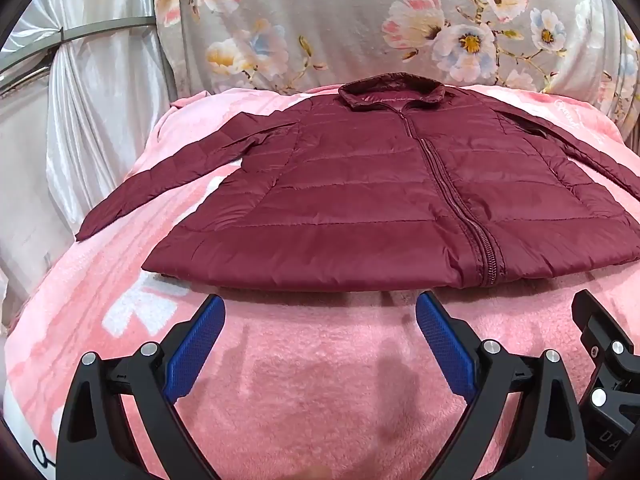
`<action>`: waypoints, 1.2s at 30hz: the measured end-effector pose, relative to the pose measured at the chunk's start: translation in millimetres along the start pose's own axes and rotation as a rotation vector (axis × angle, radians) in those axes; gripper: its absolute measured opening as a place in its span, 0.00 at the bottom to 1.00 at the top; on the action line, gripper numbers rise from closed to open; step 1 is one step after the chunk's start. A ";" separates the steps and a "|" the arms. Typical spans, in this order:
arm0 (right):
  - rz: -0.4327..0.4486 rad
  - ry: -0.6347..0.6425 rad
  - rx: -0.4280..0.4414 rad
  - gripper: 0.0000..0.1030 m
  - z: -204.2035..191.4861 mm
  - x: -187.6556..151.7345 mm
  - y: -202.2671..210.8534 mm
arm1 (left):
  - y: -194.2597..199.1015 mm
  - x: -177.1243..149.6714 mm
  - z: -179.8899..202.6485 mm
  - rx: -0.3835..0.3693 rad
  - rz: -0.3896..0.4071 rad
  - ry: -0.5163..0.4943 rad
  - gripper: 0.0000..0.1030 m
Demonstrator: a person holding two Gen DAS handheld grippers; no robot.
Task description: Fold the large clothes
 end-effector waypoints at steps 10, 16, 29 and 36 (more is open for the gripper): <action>0.008 0.004 -0.001 0.95 4.5 -3.2 -0.9 | -1.4 1.6 -5.4 -0.010 0.006 0.006 0.92; 0.007 0.001 -0.001 0.96 1.2 -2.3 -0.5 | -7.6 3.4 -10.9 -0.014 -0.003 0.007 0.92; 0.008 -0.002 0.002 0.96 0.1 -1.6 0.4 | -0.3 0.8 -7.9 -0.005 0.001 0.014 0.92; 0.008 -0.003 0.004 0.96 -0.1 -1.8 0.6 | 0.2 1.2 -7.3 -0.006 0.003 0.015 0.92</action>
Point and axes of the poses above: each gripper's, at about its wrist camera, not at the fingertips, and y roughly against the way its jaws point, z to its right, x to its top, the point moved 9 cm from there along -y, roughly the way its jaws point, and after that the axes turned 11 degrees about x, right-handed, at the moved point
